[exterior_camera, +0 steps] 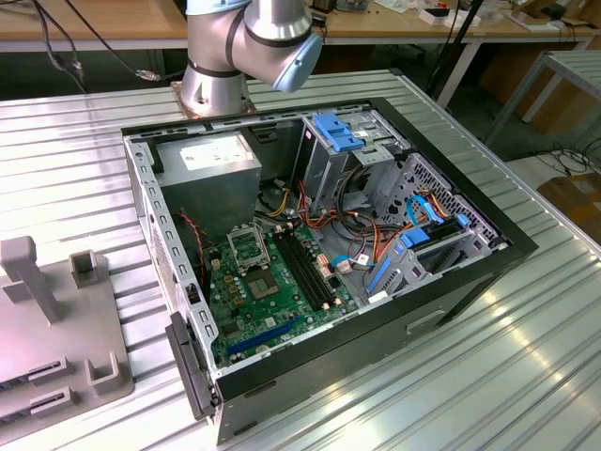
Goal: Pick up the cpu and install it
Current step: 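Pick up the cpu and move it towards the insertion slot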
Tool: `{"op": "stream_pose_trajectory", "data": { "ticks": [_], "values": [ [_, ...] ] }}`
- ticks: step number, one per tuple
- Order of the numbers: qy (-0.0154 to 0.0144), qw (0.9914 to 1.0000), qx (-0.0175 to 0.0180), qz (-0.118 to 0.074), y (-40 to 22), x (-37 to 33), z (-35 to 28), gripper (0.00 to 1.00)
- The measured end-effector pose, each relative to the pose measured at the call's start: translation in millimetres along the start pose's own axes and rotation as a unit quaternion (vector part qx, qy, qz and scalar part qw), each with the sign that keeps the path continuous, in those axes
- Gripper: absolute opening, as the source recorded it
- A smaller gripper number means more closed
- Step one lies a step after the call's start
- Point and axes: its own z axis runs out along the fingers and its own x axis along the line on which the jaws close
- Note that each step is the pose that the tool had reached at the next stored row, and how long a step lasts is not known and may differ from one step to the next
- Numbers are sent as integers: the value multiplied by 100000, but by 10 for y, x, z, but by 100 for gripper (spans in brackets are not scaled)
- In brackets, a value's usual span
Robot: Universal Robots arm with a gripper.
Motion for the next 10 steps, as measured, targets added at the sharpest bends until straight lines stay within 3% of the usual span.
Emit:
{"op": "stream_pose_trajectory", "data": {
  "ticks": [10],
  "values": [
    [1,100000,1,2,0,-90,-1,47]
  ]
}}
